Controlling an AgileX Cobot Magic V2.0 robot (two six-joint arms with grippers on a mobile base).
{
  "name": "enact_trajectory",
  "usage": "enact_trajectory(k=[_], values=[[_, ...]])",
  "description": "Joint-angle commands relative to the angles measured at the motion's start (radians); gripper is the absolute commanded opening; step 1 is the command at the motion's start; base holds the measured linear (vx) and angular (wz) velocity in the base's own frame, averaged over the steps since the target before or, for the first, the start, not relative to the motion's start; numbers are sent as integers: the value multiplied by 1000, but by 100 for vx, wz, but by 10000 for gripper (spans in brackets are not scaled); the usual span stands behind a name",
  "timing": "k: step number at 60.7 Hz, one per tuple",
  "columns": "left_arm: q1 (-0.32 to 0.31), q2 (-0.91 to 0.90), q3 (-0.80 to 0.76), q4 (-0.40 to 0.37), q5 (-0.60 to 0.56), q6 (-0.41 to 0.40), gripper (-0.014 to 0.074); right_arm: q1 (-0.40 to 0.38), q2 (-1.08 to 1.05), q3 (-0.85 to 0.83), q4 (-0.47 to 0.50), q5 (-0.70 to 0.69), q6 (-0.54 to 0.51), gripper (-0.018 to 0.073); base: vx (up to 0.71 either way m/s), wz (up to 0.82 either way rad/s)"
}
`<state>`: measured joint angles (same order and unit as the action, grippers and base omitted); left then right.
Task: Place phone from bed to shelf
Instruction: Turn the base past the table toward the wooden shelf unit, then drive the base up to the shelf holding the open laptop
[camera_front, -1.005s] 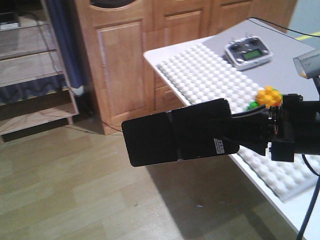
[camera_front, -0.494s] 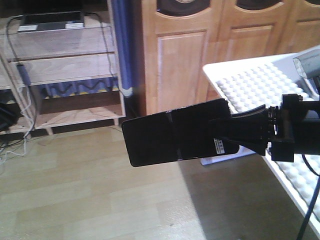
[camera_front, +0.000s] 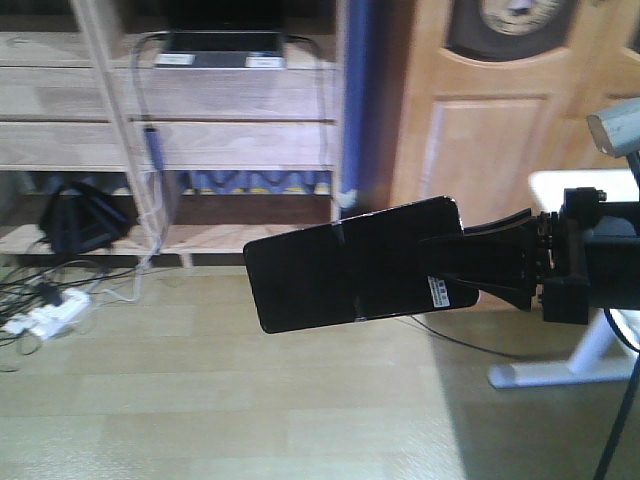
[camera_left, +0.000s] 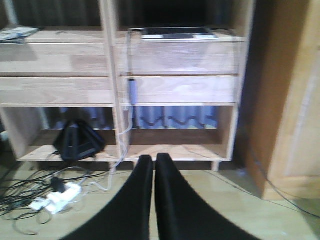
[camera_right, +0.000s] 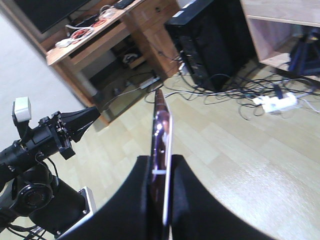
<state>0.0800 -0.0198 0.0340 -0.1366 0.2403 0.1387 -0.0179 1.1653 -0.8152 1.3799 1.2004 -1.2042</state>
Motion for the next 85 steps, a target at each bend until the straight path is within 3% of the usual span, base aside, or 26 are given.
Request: enact_trajectory(k=[1, 52, 85], values=[[-4, -6, 3, -9, -74, -4, 1, 1, -20, -26, 101, 81, -11, -4, 22, 45], [-4, -6, 3, -9, -74, -4, 1, 1, -20, -26, 101, 81, -11, -4, 26, 45], [-4, -6, 3, -9, -74, -4, 1, 1, -20, -26, 101, 81, -11, -4, 33, 1]])
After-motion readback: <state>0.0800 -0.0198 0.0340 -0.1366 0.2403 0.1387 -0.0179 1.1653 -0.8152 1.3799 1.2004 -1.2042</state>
